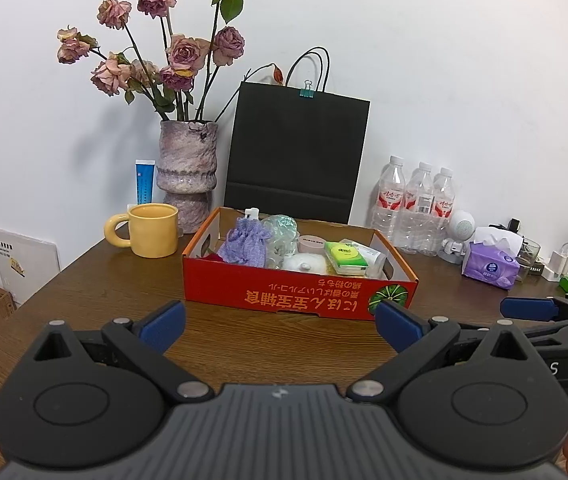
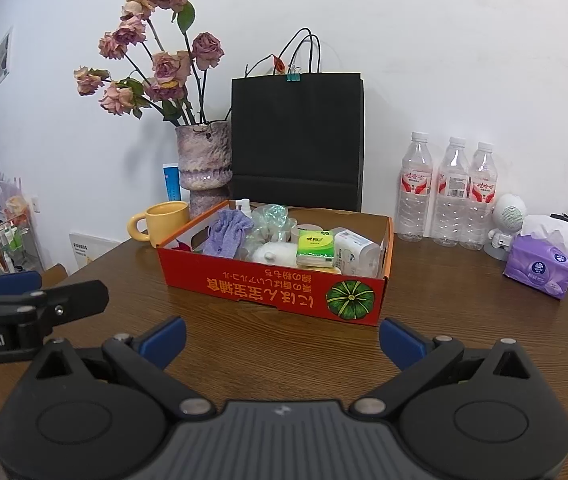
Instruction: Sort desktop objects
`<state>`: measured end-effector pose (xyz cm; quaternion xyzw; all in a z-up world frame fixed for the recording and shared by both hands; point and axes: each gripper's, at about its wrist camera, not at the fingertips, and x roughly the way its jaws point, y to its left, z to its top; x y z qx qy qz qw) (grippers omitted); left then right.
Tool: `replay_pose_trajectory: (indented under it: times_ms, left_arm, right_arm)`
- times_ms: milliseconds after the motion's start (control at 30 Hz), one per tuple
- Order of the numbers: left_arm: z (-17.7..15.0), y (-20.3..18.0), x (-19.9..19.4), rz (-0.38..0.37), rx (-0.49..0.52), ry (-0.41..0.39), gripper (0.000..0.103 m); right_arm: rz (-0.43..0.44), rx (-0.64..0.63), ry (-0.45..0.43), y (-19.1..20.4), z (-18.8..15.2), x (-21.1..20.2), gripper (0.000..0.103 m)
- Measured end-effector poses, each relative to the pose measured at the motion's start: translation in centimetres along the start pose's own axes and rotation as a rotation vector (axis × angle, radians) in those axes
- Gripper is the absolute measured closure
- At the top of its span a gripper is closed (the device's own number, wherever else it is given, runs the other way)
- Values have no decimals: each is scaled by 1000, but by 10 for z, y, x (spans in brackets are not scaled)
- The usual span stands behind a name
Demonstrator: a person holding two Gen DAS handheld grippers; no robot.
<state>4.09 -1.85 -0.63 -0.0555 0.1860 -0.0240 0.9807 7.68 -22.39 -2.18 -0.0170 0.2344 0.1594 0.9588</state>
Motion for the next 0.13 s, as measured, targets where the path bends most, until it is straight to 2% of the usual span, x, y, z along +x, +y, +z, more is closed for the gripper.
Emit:
replay_pose_trajectory:
  times_ms: [133]
  left_arm:
    - [0, 0, 0, -1, -3, 0, 0]
  right_arm:
    - [4, 0, -1, 0, 0, 0, 0]
